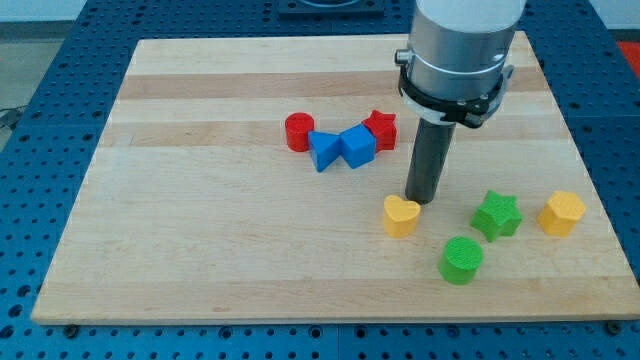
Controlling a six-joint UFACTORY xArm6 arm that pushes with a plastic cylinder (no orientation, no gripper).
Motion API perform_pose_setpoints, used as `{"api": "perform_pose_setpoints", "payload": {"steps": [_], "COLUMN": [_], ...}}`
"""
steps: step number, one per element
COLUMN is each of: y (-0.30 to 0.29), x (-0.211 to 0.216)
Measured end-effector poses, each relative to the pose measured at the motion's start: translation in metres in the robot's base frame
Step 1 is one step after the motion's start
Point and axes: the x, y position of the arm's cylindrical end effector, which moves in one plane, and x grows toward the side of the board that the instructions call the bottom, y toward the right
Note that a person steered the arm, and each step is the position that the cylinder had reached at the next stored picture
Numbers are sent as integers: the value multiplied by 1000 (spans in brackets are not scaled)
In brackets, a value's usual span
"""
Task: Point your arm to the bottom center
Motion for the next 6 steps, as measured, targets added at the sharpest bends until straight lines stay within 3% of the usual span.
{"api": "perform_pose_setpoints", "payload": {"steps": [3,4,5,6], "y": [-143,-155,-137,-63], "x": [9,90,130,125]}}
